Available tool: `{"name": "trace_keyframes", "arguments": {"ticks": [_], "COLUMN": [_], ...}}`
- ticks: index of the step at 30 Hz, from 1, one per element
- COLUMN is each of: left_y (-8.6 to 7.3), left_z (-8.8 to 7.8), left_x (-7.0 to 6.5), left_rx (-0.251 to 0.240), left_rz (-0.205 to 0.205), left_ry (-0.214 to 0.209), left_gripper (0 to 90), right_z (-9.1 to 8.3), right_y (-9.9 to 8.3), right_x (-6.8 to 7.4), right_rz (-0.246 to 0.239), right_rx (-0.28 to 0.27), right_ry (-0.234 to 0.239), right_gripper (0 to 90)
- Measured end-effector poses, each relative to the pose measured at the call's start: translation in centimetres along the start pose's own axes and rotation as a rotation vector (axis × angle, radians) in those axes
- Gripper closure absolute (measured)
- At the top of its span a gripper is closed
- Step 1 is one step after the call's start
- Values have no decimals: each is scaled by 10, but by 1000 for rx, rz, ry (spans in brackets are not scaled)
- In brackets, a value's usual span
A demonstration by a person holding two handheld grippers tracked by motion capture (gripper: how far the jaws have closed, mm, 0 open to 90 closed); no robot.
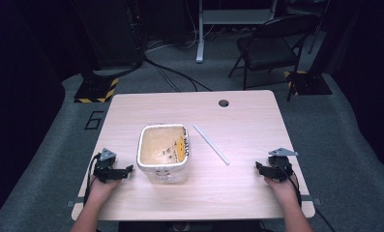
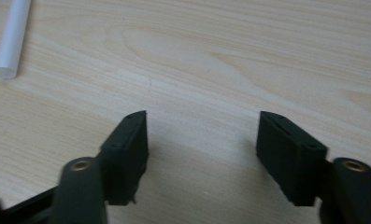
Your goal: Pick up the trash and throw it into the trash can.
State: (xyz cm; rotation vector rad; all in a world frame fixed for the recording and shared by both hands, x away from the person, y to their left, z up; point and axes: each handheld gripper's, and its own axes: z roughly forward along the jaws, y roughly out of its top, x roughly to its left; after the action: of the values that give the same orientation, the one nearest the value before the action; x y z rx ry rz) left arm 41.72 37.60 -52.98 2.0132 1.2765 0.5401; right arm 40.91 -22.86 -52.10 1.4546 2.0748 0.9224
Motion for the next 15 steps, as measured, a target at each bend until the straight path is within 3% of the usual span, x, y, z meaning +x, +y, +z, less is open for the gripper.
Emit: {"name": "trace_keyframes", "arguments": {"ticks": [5, 15], "left_y": [0, 0], "left_z": [0, 0], "left_x": [0, 0], "left_rx": [0, 0], "left_rz": [0, 0], "left_ry": [0, 0], "left_gripper": [94, 94], "right_z": [-1, -13], "right_y": [4, 17], "right_x": [5, 21], "right_rz": [-1, -53], "right_rx": [19, -9], "right_ry": [30, 61], "right_gripper": [465, 496]}}
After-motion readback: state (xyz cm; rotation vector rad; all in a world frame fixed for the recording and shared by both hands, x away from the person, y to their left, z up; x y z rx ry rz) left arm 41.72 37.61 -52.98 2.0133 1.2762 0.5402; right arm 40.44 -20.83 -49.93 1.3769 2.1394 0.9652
